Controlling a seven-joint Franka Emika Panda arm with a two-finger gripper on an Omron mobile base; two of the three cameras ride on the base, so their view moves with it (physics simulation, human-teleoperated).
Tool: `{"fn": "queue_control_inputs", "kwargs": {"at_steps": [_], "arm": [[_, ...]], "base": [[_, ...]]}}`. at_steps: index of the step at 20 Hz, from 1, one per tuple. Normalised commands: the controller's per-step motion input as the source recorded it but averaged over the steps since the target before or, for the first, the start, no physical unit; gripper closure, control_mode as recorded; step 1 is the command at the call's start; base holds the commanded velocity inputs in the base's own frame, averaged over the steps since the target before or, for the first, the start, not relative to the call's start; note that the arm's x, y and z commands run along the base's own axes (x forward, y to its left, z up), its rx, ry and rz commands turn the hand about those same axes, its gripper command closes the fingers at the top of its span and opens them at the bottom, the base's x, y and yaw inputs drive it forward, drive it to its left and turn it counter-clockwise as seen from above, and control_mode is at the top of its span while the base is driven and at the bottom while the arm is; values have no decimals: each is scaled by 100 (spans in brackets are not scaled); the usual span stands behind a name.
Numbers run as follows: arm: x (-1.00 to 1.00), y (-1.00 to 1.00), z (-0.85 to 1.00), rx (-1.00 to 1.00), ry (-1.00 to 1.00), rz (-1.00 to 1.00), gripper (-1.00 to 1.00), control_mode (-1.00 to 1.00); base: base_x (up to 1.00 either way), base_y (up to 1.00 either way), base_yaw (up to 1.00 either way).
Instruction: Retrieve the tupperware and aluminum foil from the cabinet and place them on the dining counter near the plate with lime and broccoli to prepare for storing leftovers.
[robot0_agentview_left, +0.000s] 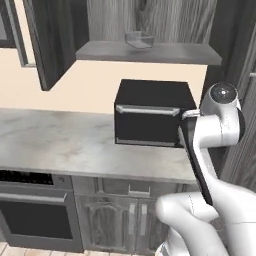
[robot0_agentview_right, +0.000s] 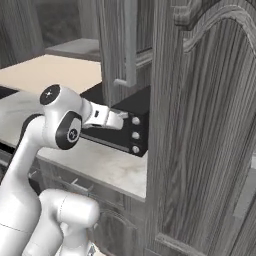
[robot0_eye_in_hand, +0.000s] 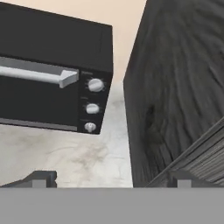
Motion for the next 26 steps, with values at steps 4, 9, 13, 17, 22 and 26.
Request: {"fn": "queue_control_inputs", "kwargs": {"at_steps": [4, 9, 13, 17, 22, 26], "arm": [[0, 0, 0, 0, 0, 0, -100, 100], [0, 0, 0, 0, 0, 0, -100, 100], [0, 0, 0, 0, 0, 0, -100, 100], [0, 0, 0, 0, 0, 0, -100, 100], [0, 0, 0, 0, 0, 0, -100, 100], [0, 0, 0, 0, 0, 0, -100, 100]], "base": [[57, 100, -32], [45, 100, -33], [24, 100, -39], [6, 100, -39], [0, 100, -37], [0, 100, -22]]}}
